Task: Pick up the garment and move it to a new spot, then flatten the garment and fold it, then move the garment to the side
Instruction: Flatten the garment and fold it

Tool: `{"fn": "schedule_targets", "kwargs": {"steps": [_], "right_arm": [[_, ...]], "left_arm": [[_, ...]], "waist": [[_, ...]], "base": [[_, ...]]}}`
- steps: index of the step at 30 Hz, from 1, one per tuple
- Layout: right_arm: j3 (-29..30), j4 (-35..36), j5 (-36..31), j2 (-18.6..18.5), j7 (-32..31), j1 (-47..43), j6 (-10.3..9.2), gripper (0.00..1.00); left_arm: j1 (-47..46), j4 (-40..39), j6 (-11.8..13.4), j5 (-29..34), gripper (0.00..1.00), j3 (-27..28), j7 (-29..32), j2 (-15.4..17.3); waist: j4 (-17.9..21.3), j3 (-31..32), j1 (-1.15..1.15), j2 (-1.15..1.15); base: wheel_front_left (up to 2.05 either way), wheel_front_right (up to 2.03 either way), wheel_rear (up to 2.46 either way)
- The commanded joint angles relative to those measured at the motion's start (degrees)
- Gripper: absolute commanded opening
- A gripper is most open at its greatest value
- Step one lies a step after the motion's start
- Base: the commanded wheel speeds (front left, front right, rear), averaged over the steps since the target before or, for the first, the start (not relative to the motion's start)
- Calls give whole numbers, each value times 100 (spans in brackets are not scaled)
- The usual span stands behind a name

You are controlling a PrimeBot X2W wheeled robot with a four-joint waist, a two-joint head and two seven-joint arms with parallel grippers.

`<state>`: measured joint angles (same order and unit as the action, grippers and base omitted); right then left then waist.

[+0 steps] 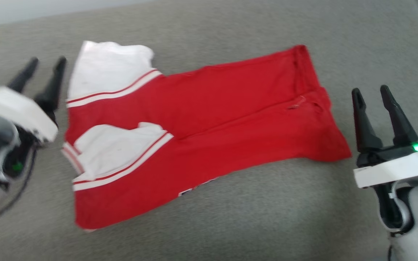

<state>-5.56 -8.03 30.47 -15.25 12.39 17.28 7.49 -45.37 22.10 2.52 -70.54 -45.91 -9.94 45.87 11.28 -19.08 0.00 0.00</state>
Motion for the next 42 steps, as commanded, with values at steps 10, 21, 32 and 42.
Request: {"fn": "schedule_targets", "kwargs": {"steps": [10, 21, 32, 42], "right_arm": [[-406, -315, -114, 80, 77, 231, 0, 100], [-765, -512, 155, 81, 172, 478, 0, 100], [-1430, -615, -175, -489, -357, 1874, -2, 100], [-2884, -1875, 593, -907, -2226, 3985, -1, 100]], "left_arm": [[-1581, 1708, -379, 285, 100, -544, 2083, -183], [-2713, 2894, -395, 480, 100, -925, 3856, -231], [-2846, 3033, -638, 266, 0, -955, 4428, -539], [-3194, 2858, -866, 251, 0, -904, 4088, -1063]], "waist": [[862, -608, 0, 0], [1140, -989, 0, 0], [969, -1074, 0, 0], [392, -1448, 0, 0]], "base": [[0, 0, 0], [0, 0, 0], [0, 0, 0], [0, 0, 0]]}}
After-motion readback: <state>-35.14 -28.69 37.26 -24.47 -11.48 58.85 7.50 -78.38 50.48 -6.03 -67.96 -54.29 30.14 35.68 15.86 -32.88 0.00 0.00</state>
